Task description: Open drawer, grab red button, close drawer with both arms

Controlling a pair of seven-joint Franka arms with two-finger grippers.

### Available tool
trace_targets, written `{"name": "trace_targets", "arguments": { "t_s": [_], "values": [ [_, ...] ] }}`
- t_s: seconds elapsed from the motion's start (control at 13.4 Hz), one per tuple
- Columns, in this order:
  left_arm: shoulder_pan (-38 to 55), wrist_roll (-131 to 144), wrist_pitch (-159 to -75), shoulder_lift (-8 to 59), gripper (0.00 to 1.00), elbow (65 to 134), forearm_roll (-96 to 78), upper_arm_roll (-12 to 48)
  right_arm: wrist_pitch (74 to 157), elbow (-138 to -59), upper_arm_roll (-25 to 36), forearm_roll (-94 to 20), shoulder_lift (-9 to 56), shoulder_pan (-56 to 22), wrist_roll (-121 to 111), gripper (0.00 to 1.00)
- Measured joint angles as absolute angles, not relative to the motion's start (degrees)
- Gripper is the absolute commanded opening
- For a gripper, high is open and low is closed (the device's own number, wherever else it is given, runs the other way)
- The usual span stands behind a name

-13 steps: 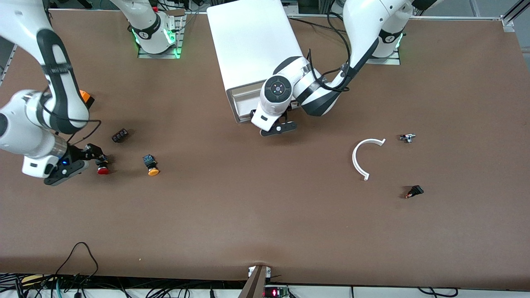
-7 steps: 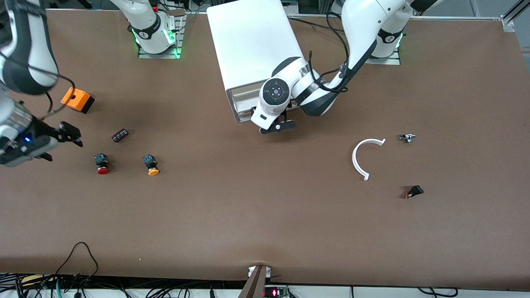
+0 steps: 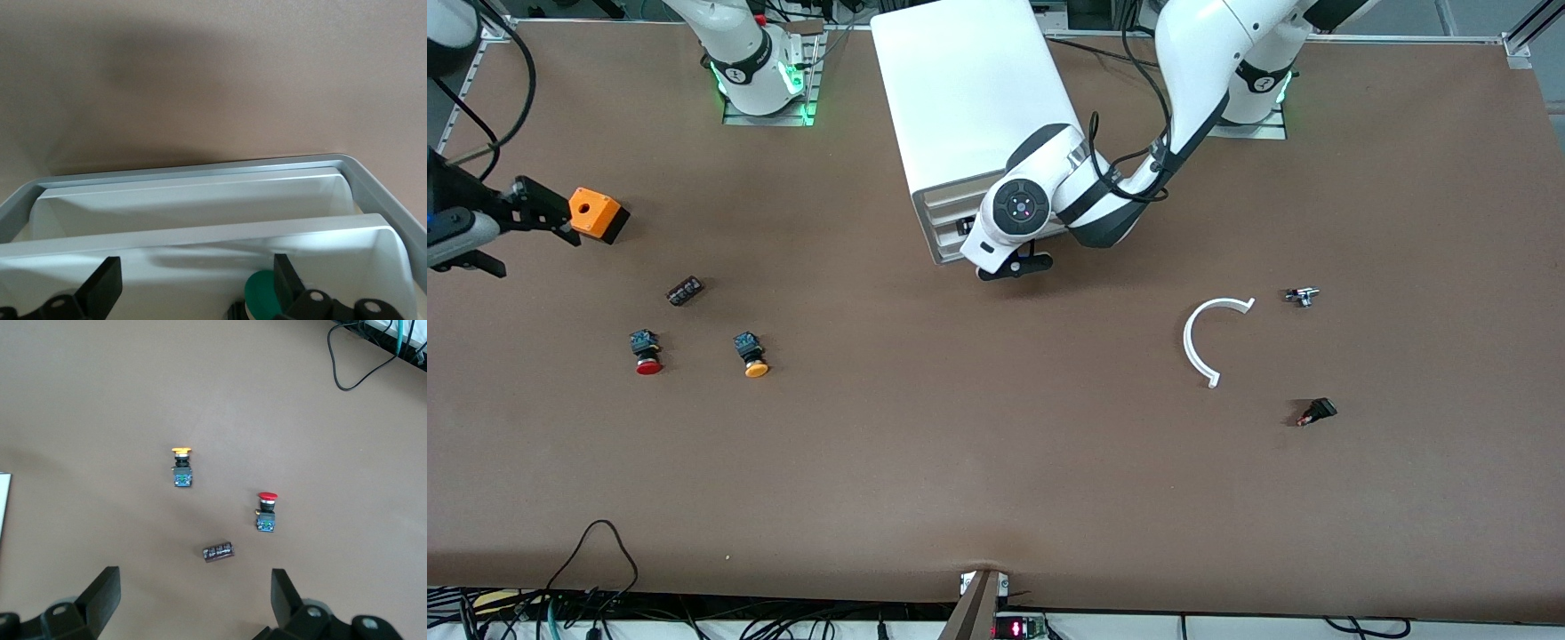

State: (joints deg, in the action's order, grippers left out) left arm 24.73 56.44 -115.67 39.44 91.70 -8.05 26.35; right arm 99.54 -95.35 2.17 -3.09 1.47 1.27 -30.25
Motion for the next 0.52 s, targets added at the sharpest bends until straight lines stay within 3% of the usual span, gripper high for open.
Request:
{"name": "trace_targets", "arguments": {
  "t_s": [0.22,0.52],
  "values": [
    [24.6,56.2,-115.2,39.5,1.0,91.6,-8.1,26.4,97.6,-95.0,6.9,-3.1,1.2,-3.5,-30.1,1.0],
    [21.0,55.5,-109.5,39.3,1.0,87.3,-8.0,26.1,96.8,-95.1,7.3,-3.0,0.9,-4.1,-30.1,1.0]
  ]
}}
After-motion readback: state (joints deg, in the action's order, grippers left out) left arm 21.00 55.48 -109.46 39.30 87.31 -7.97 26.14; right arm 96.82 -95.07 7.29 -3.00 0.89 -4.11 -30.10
